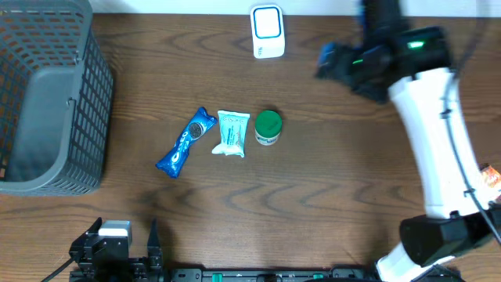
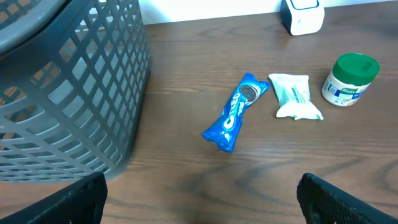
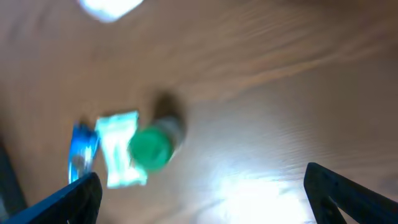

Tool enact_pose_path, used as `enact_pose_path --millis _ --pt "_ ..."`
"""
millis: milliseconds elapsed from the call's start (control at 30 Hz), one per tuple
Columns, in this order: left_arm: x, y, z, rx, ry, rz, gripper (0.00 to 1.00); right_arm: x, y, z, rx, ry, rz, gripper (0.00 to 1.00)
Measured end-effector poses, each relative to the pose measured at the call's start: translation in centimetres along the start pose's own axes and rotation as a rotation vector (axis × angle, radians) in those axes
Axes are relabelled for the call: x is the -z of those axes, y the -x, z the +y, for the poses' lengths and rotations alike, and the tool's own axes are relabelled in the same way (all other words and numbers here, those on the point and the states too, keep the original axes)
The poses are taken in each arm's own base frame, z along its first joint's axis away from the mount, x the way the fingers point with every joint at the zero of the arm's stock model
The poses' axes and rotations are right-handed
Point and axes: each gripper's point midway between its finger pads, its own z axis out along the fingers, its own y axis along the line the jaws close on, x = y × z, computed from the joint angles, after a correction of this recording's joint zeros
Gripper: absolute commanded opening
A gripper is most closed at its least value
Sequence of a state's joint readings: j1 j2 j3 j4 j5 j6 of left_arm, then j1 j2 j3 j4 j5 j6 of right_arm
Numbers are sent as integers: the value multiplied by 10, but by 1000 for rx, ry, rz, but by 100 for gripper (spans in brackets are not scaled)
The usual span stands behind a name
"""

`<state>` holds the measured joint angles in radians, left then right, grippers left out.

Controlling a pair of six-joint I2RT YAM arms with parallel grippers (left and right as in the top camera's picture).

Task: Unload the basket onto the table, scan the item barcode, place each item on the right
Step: 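Move the orange pack to the right table edge and release it, then reach the right gripper down onto the green-lidded jar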

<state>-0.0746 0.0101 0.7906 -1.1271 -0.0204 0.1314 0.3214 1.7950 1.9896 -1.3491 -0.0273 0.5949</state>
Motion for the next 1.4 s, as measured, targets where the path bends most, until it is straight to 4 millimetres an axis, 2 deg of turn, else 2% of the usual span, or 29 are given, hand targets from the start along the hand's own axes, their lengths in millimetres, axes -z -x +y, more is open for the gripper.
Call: enact_pose_path --millis 100,200,267,400,567,633,767,867,1000,1100,1233,1400 --pt "0 0 0 0 0 0 98 -13 -28 34 126 21 55 99" --pt "0 0 0 0 0 0 98 -35 -53 53 214 -4 125 99" --pt "0 0 0 0 0 0 98 -51 -69 56 238 -39 182 99" --pt "0 0 0 0 0 0 98 -93 -97 48 197 -156 314 99" --pt "0 0 0 0 0 0 98 -142 -109 40 72 -256 372 99" --pt "0 0 0 0 0 0 98 -154 -110 41 34 -267 369 99" --pt "0 0 0 0 0 0 98 -160 -105 50 -23 -240 338 99" --pt "0 0 0 0 0 0 98 -160 -106 49 -60 -248 335 99" --pt "0 0 0 0 0 0 98 -158 -109 47 -190 -283 335 99" --pt "0 0 0 0 0 0 98 -157 -112 49 -331 -296 332 99" --pt "0 0 0 0 0 0 98 -154 -123 61 -653 -297 392 99" --pt "0 0 0 0 0 0 98 -153 -124 64 -876 -321 416 97"
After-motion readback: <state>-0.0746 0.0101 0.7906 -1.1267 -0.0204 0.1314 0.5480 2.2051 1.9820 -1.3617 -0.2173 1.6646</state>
